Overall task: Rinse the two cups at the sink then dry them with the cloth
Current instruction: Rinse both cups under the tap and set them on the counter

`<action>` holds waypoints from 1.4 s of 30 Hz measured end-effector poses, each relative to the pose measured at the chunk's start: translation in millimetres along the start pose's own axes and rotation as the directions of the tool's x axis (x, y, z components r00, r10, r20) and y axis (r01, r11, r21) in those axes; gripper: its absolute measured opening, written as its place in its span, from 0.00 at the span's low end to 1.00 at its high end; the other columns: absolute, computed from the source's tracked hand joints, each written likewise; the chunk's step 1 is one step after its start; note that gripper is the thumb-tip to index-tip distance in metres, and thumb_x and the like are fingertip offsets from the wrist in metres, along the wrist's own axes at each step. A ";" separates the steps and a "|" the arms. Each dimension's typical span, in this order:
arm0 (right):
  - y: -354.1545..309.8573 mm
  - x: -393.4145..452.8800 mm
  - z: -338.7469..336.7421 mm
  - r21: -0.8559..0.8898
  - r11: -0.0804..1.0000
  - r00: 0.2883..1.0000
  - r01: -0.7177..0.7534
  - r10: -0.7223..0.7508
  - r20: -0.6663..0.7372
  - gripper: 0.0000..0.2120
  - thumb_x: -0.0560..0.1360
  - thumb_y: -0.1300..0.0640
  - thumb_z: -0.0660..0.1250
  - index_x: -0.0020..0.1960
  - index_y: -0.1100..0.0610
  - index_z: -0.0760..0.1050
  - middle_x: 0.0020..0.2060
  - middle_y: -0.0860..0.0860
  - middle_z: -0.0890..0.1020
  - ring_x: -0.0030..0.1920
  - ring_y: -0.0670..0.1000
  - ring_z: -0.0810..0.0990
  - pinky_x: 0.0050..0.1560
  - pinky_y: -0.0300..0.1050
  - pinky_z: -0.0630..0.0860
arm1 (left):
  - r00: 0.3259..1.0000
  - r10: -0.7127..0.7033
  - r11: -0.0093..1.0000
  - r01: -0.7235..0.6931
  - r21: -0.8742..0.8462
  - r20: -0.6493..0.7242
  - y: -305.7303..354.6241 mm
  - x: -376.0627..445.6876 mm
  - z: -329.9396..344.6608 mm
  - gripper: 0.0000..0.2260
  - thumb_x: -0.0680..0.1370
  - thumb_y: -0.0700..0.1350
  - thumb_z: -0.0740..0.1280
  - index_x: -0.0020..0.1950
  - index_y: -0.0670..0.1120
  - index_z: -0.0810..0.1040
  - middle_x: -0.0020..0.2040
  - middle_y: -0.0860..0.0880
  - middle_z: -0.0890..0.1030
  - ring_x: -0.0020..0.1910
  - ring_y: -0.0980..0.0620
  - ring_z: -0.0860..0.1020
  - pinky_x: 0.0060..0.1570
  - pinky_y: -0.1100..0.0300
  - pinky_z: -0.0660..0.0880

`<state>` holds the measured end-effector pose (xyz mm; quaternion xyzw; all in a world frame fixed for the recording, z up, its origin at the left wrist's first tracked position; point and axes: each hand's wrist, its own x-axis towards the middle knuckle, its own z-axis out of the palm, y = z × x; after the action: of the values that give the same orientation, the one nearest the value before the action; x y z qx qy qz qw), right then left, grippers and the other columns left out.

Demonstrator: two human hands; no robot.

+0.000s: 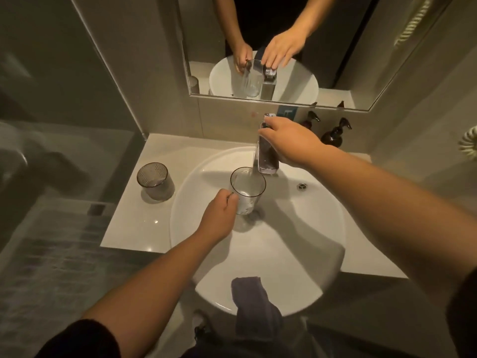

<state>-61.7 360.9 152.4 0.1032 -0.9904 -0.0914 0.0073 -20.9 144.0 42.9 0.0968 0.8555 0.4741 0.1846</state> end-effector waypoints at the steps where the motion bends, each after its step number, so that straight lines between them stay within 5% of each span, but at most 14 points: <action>1: 0.5 1.2 1.1 -0.020 1.000 1.000 0.004 -0.004 -0.021 0.13 0.75 0.58 0.63 0.59 0.59 0.71 0.56 0.58 0.73 0.53 0.60 0.74 0.48 0.56 0.78 | 1.000 -0.004 1.000 0.004 -0.016 0.003 1.5 1.1 3.5 0.11 0.84 0.48 0.57 0.45 0.46 0.70 0.40 0.50 0.75 0.40 0.50 0.72 0.40 0.53 0.68; 7: 10.2 14.0 -4.2 0.031 0.999 1.000 -0.013 0.013 -0.003 0.15 0.71 0.67 0.65 0.57 0.59 0.78 0.56 0.57 0.78 0.51 0.62 0.78 0.44 0.54 0.78 | 1.000 -0.009 0.998 0.010 -0.061 0.025 8.0 4.8 20.2 0.11 0.83 0.46 0.58 0.44 0.44 0.72 0.39 0.51 0.74 0.38 0.53 0.71 0.40 0.56 0.67; 18: 22.2 35.6 -18.6 0.141 0.980 0.989 -0.141 0.132 0.069 0.14 0.73 0.63 0.63 0.54 0.50 0.80 0.48 0.54 0.83 0.41 0.55 0.73 0.37 0.46 0.69 | 0.994 -0.034 0.993 0.045 -0.111 0.101 4.4 11.1 35.9 0.11 0.81 0.43 0.59 0.41 0.42 0.74 0.35 0.55 0.76 0.32 0.59 0.70 0.38 0.61 0.67; 33: 21.1 34.7 -3.3 0.304 0.938 0.983 -0.169 0.184 -0.020 0.14 0.75 0.59 0.64 0.59 0.51 0.77 0.56 0.53 0.81 0.51 0.56 0.78 0.48 0.49 0.75 | 0.990 -0.001 0.998 0.010 -0.066 0.138 -0.4 13.8 29.3 0.11 0.80 0.40 0.60 0.38 0.45 0.74 0.33 0.55 0.76 0.30 0.63 0.70 0.32 0.68 0.65; 36: 19.3 19.9 -4.1 0.617 0.770 0.975 -0.160 0.220 -0.022 0.28 0.75 0.59 0.64 0.73 0.48 0.63 0.70 0.51 0.70 0.55 0.47 0.78 0.58 0.47 0.73 | 0.987 -0.052 0.992 0.069 -0.108 0.152 -3.1 15.6 28.5 0.12 0.78 0.46 0.60 0.38 0.43 0.75 0.35 0.54 0.78 0.37 0.57 0.73 0.43 0.57 0.71; 38: 18.7 -1.8 2.8 0.768 0.617 0.950 -0.172 0.310 -0.036 0.33 0.74 0.59 0.64 0.75 0.46 0.56 0.74 0.49 0.63 0.67 0.49 0.70 0.67 0.47 0.67 | 0.987 -0.066 0.988 0.085 -0.128 0.146 -2.3 16.0 25.3 0.14 0.74 0.50 0.58 0.39 0.40 0.75 0.38 0.48 0.79 0.41 0.49 0.75 0.48 0.48 0.73; 42: 8.4 -59.7 41.0 0.865 0.402 0.864 -0.301 0.498 0.069 0.34 0.73 0.64 0.63 0.75 0.49 0.57 0.74 0.48 0.61 0.70 0.45 0.62 0.67 0.40 0.59 | 0.987 -0.055 0.985 0.079 -0.157 0.149 -3.4 19.0 19.2 0.16 0.72 0.51 0.58 0.39 0.39 0.76 0.39 0.46 0.79 0.43 0.47 0.76 0.47 0.51 0.71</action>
<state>-6.4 388.7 113.9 -0.1396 -0.8921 0.4228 0.0769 -30.4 163.6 26.4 0.0864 0.8014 0.5273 0.2689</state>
